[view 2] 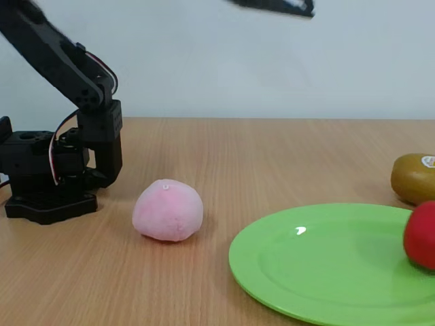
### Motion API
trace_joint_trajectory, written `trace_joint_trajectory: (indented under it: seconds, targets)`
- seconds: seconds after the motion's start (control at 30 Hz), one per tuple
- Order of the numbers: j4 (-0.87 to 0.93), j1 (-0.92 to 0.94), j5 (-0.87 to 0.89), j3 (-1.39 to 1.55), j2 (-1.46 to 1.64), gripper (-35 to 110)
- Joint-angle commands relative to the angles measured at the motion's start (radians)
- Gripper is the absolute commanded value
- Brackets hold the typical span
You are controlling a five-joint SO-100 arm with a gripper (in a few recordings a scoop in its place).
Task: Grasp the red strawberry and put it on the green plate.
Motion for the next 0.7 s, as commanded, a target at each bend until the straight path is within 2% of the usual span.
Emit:
trace_joint_trajectory:
  seconds: [0.0,0.1,0.27,0.67]
  targets:
    - [-0.107,-0.018,0.025,0.353,0.236,-8]
    - [-0.164,-0.021,0.084,0.630,0.442,-8]
    - [-0.170,-0.025,0.170,0.891,0.629,-8]
    - [-0.166,-0.020,0.233,1.134,0.779,-5]
